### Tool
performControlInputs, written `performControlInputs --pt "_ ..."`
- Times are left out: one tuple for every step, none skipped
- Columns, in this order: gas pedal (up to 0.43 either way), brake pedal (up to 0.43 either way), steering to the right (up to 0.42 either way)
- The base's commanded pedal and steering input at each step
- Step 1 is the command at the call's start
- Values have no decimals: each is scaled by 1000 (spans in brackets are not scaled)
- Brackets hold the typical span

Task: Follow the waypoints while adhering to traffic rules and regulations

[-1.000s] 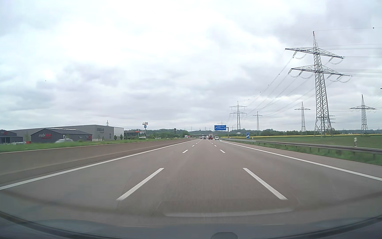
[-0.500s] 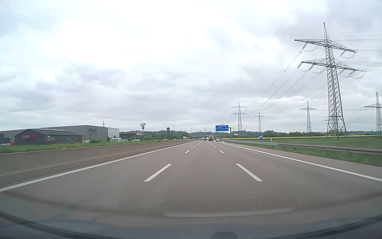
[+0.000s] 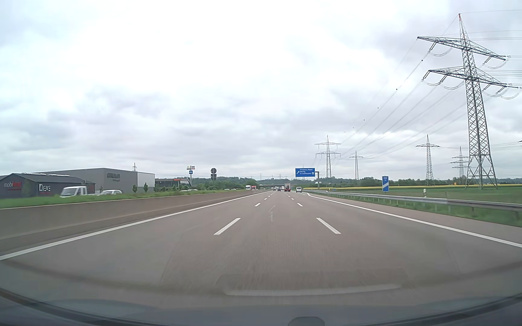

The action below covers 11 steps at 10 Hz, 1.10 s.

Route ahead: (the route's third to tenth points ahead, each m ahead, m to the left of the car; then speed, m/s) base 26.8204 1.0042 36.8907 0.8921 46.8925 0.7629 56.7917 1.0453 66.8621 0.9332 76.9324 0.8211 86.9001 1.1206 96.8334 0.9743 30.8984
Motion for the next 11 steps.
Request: performControlInputs --pt "350 0 0" --pt "350 0 0" --pt "350 0 0" --pt "350 0 0" --pt "350 0 0" --pt "350 0 0" --pt "350 0 0" --pt "350 0 0" --pt "350 0 0" --pt "350 0 0" --pt "339 0 0"
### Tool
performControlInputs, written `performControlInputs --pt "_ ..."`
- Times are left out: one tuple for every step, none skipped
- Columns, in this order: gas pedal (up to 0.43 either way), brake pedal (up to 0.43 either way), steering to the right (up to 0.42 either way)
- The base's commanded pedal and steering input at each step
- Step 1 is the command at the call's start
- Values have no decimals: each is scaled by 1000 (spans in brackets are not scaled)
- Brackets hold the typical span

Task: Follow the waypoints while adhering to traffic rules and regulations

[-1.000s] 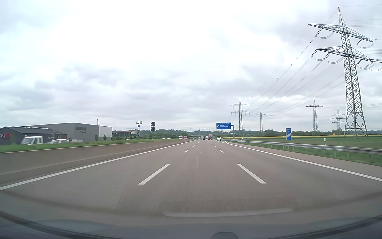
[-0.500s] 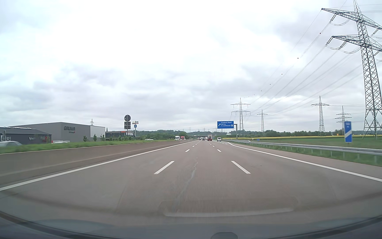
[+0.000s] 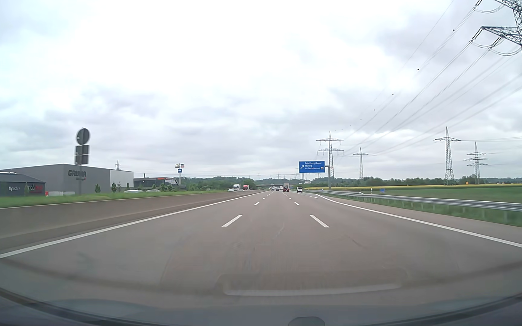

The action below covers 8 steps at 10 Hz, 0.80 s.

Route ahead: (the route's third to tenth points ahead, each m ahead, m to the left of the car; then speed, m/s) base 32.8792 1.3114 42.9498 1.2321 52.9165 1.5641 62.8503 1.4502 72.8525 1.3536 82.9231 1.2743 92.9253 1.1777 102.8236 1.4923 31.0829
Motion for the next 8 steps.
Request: performControlInputs --pt "331 0 0" --pt "331 0 -1" --pt "319 0 -1" --pt "311 0 -2" --pt "311 0 -2" --pt "311 0 -2" --pt "311 0 -2" --pt "311 0 -2"
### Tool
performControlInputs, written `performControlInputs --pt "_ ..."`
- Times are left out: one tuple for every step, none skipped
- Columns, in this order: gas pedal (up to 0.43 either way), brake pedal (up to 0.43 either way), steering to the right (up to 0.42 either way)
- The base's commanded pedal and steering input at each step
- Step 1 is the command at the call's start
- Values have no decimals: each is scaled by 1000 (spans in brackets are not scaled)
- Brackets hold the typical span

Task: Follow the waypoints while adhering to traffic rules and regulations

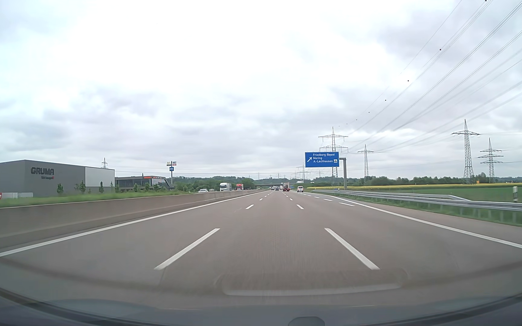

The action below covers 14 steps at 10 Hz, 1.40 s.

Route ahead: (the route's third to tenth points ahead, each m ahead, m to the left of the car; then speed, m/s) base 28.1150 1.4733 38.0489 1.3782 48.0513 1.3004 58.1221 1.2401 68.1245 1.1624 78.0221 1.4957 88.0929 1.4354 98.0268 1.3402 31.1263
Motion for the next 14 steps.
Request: performControlInputs --pt "311 0 -2" --pt "311 0 -2" --pt "311 0 -2" --pt "311 0 -2" --pt "311 0 -2" --pt "311 0 -2" --pt "311 0 -2" --pt "311 0 -2" --pt "311 0 -2" --pt "311 0 -2" --pt "311 0 -2" --pt "311 0 -2" --pt "311 0 -2" --pt "311 0 -2"
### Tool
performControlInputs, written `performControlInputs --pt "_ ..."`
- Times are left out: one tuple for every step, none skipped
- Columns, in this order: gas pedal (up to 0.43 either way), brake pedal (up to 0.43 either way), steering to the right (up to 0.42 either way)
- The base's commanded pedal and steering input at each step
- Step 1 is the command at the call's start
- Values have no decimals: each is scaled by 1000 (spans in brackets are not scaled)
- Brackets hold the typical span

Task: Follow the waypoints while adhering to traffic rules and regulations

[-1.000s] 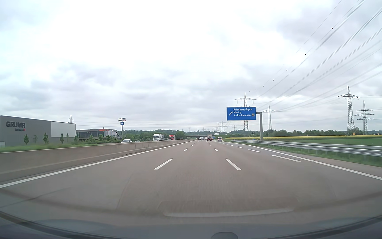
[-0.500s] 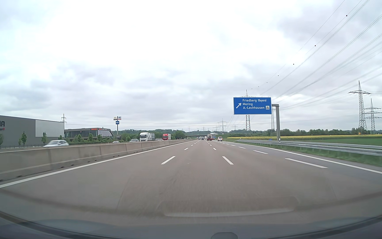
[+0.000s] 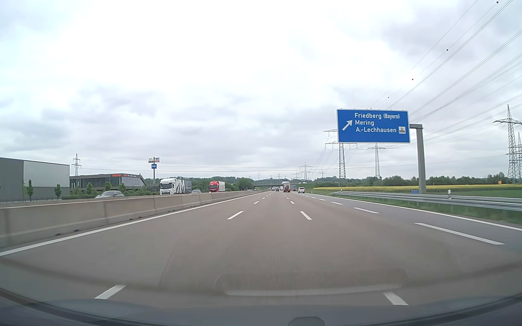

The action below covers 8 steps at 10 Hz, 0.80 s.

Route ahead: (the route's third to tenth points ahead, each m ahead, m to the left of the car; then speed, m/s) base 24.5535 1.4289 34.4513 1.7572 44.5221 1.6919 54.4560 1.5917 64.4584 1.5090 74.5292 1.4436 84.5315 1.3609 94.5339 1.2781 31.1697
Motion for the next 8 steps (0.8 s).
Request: performControlInputs --pt "311 0 -2" --pt "311 0 -2" --pt "311 0 -2" --pt "311 0 -2" --pt "311 0 -2" --pt "311 0 -1" --pt "311 0 -2" --pt "311 0 -1"
